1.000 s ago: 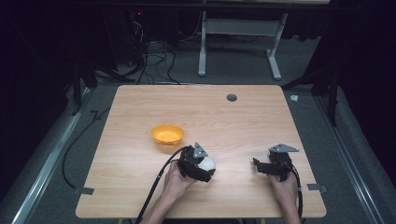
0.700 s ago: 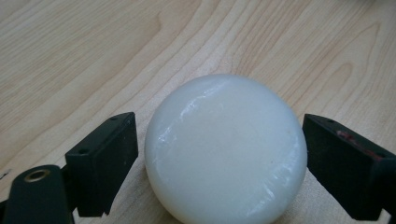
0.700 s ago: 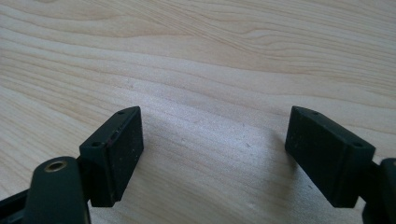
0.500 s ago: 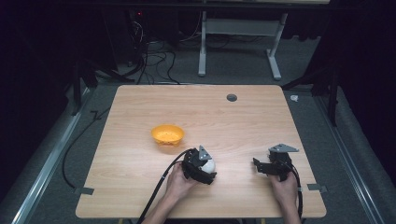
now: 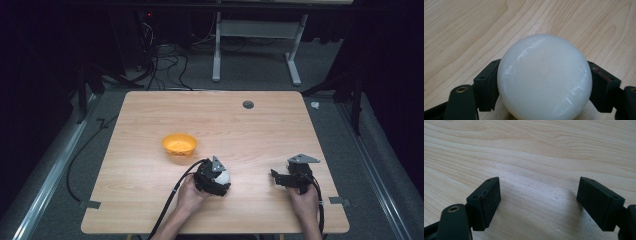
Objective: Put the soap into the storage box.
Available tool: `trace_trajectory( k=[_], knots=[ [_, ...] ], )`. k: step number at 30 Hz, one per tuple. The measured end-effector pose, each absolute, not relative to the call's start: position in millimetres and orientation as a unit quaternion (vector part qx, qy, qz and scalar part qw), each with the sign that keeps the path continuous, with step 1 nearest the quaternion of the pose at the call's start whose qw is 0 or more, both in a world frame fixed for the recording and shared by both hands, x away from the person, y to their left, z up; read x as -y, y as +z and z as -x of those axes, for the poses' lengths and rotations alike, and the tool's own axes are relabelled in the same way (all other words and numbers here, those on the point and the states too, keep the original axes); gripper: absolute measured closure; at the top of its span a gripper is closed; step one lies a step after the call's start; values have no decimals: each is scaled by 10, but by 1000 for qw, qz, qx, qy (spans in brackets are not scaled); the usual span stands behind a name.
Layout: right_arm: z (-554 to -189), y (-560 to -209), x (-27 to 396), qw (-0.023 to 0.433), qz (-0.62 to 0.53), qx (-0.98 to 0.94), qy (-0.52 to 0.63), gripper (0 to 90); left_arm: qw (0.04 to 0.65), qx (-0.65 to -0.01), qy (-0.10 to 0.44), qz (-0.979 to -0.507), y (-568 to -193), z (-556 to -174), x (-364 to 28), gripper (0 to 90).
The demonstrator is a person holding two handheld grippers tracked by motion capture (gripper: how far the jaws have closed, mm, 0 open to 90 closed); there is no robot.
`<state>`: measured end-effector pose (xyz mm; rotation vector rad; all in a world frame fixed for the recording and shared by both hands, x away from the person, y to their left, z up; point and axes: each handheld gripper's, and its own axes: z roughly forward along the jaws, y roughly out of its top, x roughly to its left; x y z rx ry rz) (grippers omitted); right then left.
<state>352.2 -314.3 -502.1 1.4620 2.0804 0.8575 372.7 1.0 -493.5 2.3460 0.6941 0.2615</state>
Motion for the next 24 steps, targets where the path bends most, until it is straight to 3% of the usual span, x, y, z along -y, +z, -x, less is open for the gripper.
trace_trajectory(
  k=[24],
  knots=[
    [-3522, -5021, 3143, 227, -530, -755, 311, 202, 362, -281, 96, -884, -4684, -3674, -371, 244]
  ],
)
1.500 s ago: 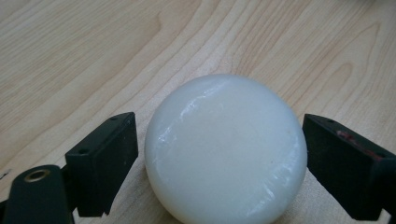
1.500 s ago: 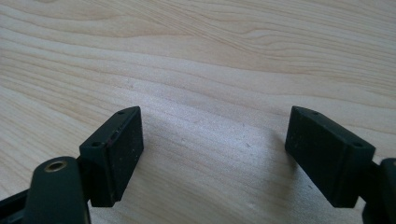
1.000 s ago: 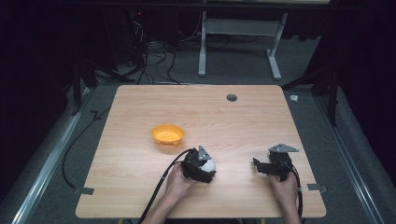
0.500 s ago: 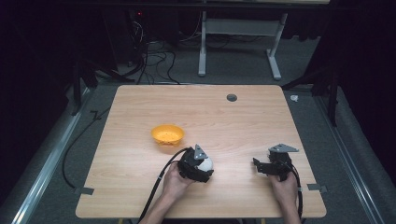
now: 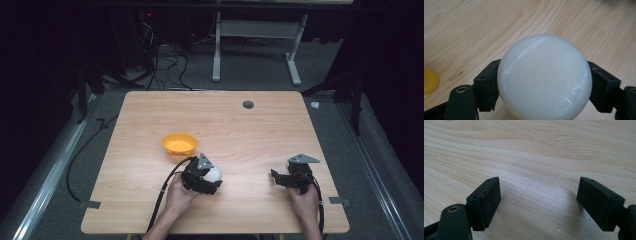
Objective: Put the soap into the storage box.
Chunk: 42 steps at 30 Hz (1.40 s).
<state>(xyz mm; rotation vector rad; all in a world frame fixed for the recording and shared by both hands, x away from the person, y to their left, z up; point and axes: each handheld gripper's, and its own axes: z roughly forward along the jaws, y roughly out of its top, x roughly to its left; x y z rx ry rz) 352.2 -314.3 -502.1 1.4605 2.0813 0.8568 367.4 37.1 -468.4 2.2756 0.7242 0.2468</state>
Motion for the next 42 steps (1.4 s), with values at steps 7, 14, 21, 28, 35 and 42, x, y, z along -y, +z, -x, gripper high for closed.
trace_trajectory(
  k=[7, 14, 21, 28, 35, 42],
  knots=[
    [-3522, -5021, 3143, 227, -530, -755, 311, 202, 371, -290, 97, -877, -4619, -3665, -495, 244],
    [-3522, -5021, 3143, 227, -530, -755, 311, 202, 365, -291, 106, -878, -4575, -3647, -585, 244],
    [-3522, -5021, 3143, 227, -530, -755, 311, 202, 364, -299, 111, -875, -4535, -3650, -688, 244],
    [-3522, -5021, 3144, 227, -530, -755, 311, 202, 360, -307, 122, -872, -4500, -3658, -783, 245],
    [-3522, -5021, 3143, 227, -530, -755, 311, 202, 361, -320, 130, -866, -4456, -3681, -877, 245],
    [-3522, -5021, 3143, 227, -530, -755, 311, 202, 371, -339, 138, -853, -4359, -3742, -964, 245]
  ],
)
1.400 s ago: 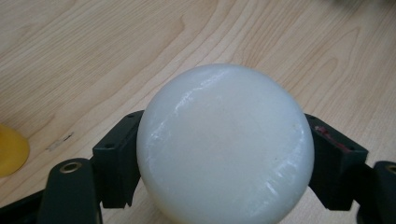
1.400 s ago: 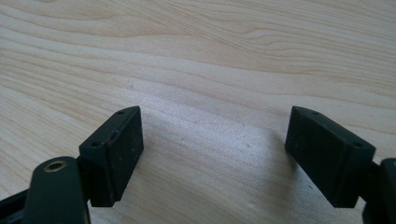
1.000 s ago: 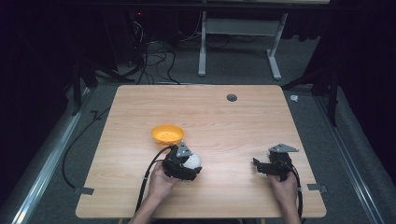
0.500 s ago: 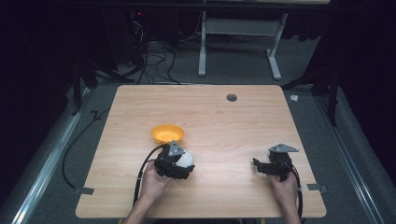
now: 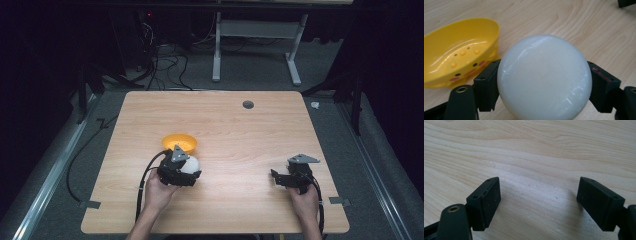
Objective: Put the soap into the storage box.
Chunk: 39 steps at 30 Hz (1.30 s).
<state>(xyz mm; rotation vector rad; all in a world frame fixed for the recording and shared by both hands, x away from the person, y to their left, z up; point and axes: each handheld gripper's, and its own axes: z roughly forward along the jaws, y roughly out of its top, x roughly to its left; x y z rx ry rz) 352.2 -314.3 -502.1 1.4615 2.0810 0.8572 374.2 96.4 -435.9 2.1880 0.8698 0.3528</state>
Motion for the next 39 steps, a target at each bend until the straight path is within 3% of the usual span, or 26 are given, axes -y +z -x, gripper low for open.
trace_trajectory(
  k=[39],
  knots=[
    [-3522, -5021, 3143, 227, -530, -755, 311, 202, 369, -406, 153, -822, -4220, -4172, -1245, 245]
  ],
)
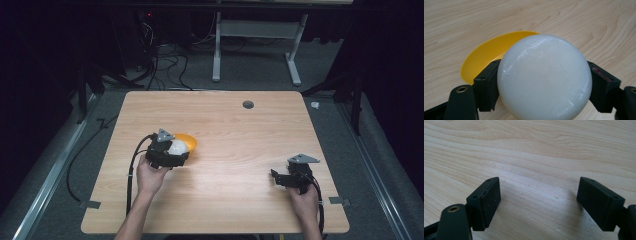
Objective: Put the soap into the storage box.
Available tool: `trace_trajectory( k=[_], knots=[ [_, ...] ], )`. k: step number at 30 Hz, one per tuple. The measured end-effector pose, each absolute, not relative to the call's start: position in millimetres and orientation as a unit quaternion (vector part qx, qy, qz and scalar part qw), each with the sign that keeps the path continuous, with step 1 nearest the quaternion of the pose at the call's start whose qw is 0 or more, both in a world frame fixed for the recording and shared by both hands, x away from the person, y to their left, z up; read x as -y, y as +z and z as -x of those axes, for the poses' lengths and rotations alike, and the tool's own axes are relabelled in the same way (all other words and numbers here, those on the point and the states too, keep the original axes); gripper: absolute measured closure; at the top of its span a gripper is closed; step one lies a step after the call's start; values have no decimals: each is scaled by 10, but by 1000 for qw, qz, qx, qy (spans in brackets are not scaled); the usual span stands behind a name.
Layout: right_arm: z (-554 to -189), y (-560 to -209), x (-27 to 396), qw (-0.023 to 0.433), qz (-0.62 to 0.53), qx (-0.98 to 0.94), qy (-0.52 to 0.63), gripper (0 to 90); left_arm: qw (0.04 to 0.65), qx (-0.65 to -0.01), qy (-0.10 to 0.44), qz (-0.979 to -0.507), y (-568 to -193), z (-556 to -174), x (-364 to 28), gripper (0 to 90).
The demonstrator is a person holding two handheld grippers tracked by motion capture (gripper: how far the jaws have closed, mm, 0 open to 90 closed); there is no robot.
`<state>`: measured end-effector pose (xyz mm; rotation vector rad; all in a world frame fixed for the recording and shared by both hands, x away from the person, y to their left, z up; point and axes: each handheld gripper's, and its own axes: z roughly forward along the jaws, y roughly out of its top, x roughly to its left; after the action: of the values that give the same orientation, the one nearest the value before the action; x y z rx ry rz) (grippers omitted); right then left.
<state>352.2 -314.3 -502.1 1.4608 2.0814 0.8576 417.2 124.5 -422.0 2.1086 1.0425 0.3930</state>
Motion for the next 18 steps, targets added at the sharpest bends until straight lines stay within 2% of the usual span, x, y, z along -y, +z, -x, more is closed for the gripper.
trace_trajectory(
  k=[18],
  knots=[
    [-3521, -5021, 3145, 227, -530, -756, 311, 202, 348, -431, 174, -814, -4256, -4464, -1204, 244]
  ],
)
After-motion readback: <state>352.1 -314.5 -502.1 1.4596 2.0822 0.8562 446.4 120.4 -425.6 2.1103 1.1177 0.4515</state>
